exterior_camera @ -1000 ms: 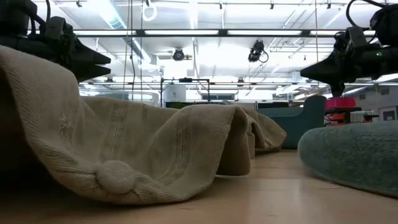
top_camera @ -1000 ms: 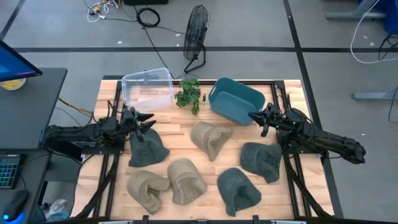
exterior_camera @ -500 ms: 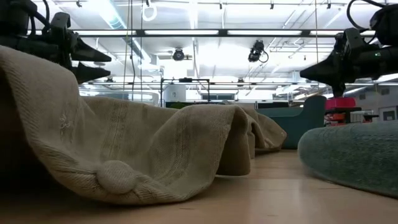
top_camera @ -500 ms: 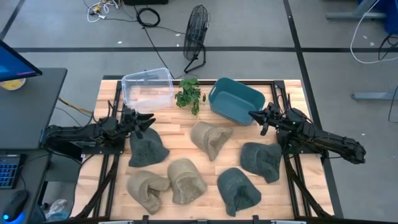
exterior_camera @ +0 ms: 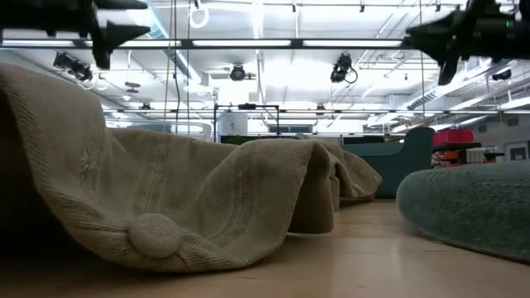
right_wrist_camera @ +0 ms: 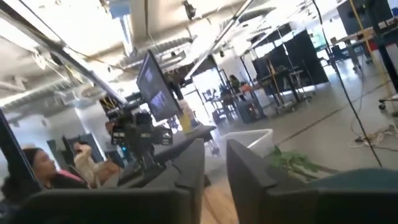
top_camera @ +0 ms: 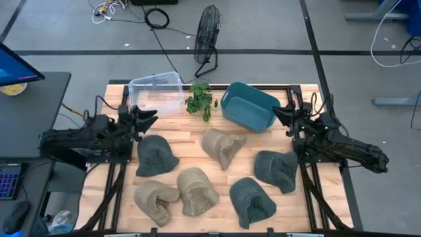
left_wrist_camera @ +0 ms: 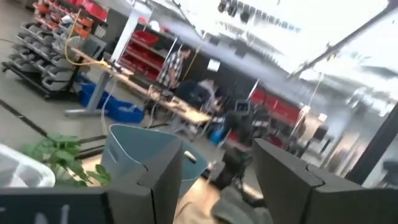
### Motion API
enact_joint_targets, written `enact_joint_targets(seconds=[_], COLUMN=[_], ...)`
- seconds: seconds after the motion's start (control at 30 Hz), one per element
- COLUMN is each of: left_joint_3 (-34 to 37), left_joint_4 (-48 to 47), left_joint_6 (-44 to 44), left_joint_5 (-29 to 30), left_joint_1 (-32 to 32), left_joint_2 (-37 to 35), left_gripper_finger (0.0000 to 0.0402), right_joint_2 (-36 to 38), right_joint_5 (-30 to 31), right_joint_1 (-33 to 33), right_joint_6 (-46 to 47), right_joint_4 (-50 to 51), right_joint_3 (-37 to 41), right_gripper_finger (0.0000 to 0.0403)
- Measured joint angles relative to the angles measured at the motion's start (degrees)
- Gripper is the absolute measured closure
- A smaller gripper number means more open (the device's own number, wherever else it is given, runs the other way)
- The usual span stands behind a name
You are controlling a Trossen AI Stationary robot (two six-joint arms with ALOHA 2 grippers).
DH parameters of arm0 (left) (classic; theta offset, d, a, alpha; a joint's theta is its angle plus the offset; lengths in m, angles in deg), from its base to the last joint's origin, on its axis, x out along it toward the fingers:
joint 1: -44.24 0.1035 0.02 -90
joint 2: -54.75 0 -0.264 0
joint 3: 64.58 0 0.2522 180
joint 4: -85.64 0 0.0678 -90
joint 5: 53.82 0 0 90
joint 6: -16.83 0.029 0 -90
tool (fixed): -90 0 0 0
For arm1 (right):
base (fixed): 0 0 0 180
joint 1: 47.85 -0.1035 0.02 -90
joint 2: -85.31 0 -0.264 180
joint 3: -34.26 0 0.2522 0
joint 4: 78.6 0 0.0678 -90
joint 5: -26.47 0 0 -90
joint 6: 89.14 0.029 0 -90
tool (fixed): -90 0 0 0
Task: Pick & Place hat
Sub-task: Put the middle brown cap into the blue bin
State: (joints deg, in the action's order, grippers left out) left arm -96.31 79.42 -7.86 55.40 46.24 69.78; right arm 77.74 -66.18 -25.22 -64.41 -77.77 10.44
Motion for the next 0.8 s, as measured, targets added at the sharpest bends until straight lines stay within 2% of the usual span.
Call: enact_joint_targets(seconds=[0.17,0.4,0.63,0.8], left_joint_3=[-11.74,-25.03,-30.69,-31.00], left_joint_4=[-10.97,-20.93,-23.68,-23.80], left_joint_6=[1.13,5.99,8.87,8.86], left_joint_5=[-0.05,-1.06,-1.07,-1.07], left_joint_1=[0.00,0.00,0.02,0.02], left_joint_2=[9.12,17.91,20.95,21.02], left_gripper_finger=[0.0205,0.0205,0.0205,0.0205], right_joint_2=[-9.34,-28.50,-45.59,-56.48], right_joint_5=[-7.67,-16.25,-17.97,-17.99], right_joint_1=[0.00,-1.26,-6.31,-10.19], right_joint_6=[-7.16,-15.99,-27.76,-37.37], right_joint_4=[4.41,16.46,19.77,23.26], right_joint_3=[-11.76,-27.07,-37.05,-39.10], right_gripper_finger=[0.0277,0.0230,0.0191,0.0176])
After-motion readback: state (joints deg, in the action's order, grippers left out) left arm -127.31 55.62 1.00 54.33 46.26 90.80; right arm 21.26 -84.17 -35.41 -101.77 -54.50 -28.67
